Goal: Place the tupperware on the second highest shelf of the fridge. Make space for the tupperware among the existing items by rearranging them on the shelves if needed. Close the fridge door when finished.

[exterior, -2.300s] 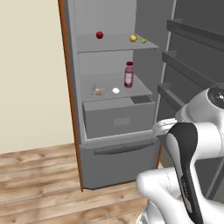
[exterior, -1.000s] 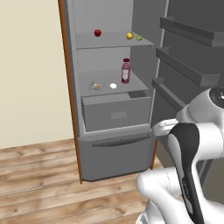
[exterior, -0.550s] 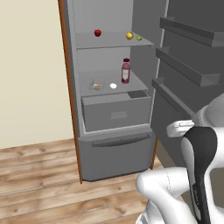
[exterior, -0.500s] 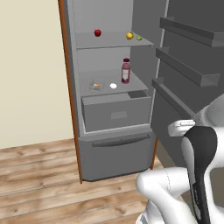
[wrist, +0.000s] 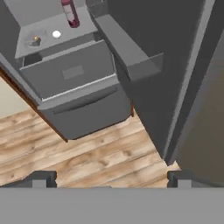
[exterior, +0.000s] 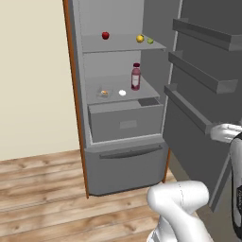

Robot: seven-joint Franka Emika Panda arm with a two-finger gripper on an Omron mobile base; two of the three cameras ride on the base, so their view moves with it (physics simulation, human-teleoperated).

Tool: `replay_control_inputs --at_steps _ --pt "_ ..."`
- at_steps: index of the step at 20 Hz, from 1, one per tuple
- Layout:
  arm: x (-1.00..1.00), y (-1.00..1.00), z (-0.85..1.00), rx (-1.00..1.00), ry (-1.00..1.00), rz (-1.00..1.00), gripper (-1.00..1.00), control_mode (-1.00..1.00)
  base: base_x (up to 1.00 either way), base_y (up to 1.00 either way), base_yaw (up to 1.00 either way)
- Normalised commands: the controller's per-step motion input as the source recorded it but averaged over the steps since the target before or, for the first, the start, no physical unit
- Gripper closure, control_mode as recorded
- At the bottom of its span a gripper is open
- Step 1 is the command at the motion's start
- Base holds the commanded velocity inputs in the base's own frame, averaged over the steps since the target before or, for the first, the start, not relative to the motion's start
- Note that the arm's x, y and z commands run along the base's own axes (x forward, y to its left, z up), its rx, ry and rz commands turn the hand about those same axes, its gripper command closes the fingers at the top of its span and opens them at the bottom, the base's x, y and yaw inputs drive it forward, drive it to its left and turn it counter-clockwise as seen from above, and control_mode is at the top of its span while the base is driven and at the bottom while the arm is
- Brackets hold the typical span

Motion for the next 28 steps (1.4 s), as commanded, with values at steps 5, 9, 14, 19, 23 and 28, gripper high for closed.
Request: replay_control_inputs --at_steps 5,9,14,19,23,28 --pt "0.17 -1.0 -0.23 0.33 -0.09 -0.01 -1.0 -1.0 0.0 0.0 0.0" --pt "0.27 -0.95 -0.23 0.32 -0.1 -0.01 -1.0 -1.0 0.0 0.0 0.0" --pt "0.28 -0.76 -0.14 0.22 0.0 -0.09 -1.0 -1.0 0.0 0.0 0.0" --pt "0.41 -0.75 -0.1 0.23 0.0 -0.11 -1.0 -1.0 0.0 0.0 0.0" --pt "0.52 -0.74 -0.09 0.26 0.0 -0.1 -1.0 -1.0 0.0 0.0 0.0" --pt "0.58 -0.71 -0.1 0.26 0.0 -0.1 -1.0 -1.0 0.0 0.0 0.0"
